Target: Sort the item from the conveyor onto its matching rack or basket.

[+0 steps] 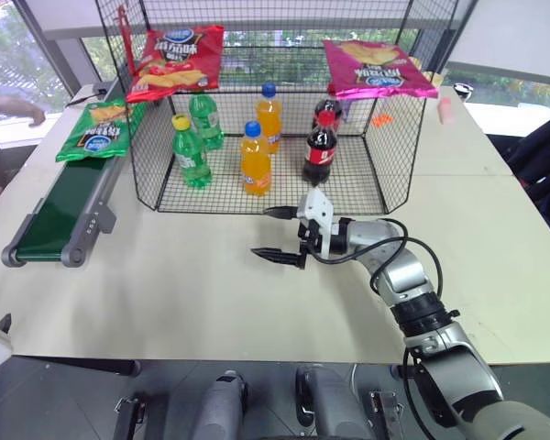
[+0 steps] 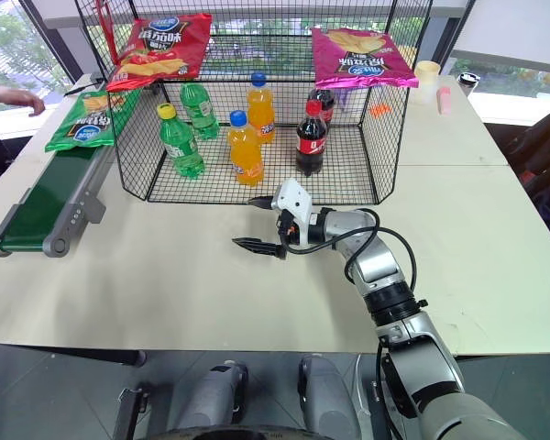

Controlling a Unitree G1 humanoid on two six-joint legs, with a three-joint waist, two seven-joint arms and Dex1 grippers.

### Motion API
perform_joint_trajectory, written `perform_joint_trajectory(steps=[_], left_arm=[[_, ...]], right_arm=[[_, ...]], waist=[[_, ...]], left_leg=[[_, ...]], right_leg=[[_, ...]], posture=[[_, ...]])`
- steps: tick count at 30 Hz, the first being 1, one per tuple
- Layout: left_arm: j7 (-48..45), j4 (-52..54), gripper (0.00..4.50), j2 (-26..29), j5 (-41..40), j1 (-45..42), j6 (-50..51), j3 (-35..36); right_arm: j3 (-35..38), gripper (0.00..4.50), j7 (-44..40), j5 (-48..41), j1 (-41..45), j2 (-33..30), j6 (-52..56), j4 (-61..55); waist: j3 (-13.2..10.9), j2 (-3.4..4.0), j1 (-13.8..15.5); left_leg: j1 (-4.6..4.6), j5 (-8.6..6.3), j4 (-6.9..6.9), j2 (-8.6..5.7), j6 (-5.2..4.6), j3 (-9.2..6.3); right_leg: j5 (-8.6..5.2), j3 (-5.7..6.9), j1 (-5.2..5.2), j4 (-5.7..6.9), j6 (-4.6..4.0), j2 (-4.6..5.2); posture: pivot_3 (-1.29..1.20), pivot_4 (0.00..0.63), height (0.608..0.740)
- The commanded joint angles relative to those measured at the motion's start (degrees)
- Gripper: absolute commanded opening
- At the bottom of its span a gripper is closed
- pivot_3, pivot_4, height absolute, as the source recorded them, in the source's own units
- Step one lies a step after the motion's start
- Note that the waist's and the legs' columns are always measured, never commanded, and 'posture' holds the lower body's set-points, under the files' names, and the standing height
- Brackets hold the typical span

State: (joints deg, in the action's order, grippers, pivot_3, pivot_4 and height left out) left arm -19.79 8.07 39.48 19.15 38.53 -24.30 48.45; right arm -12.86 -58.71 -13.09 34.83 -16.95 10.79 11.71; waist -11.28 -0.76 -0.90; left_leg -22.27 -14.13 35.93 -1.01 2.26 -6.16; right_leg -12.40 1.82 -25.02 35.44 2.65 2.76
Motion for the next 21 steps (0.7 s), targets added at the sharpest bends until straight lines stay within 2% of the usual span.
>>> perform_joint_trajectory(steps=[1, 13, 21], left_arm=[[3.5, -0.6, 4.46, 1.1, 3.6, -0.7, -1.7, -0.2], [13.2, -4.4, 4.46, 3.1, 12.9, -5.4, -2.4, -4.8], [22.9, -6.3, 4.46, 3.0, 19.2, -7.8, -3.6, -7.8]], right_arm=[[0.8, 4.5, 0.5, -0.2, 0.1, 0.1, -1.0, -1.4], [1.2, 4.5, 1.3, 0.0, 0.2, -0.7, -0.8, -1.9], [1.3, 4.5, 1.4, 0.0, 0.2, -1.0, -0.2, -2.6]], waist=[[0.0, 0.0, 0.0], [0.0, -0.02, -0.1], [0.0, -0.02, 0.0]], left_leg=[[0.0, 0.0, 0.0, 0.0, 0.0, 0.0], [0.07, 0.0, 0.02, -0.02, 0.0, 0.01], [0.15, 0.0, 0.1, -0.02, 0.0, 0.01]], right_leg=[[0.01, 0.0, 0.0, 0.0, 0.0, 0.0], [0.04, 0.0, -0.02, 0.24, -0.01, -0.03], [0.04, 0.0, -0.03, 0.5, -0.01, -0.03]], posture=[[0.0, 0.15, 0.74], [0.0, 0.15, 0.74], [0.0, 0.15, 0.74]])
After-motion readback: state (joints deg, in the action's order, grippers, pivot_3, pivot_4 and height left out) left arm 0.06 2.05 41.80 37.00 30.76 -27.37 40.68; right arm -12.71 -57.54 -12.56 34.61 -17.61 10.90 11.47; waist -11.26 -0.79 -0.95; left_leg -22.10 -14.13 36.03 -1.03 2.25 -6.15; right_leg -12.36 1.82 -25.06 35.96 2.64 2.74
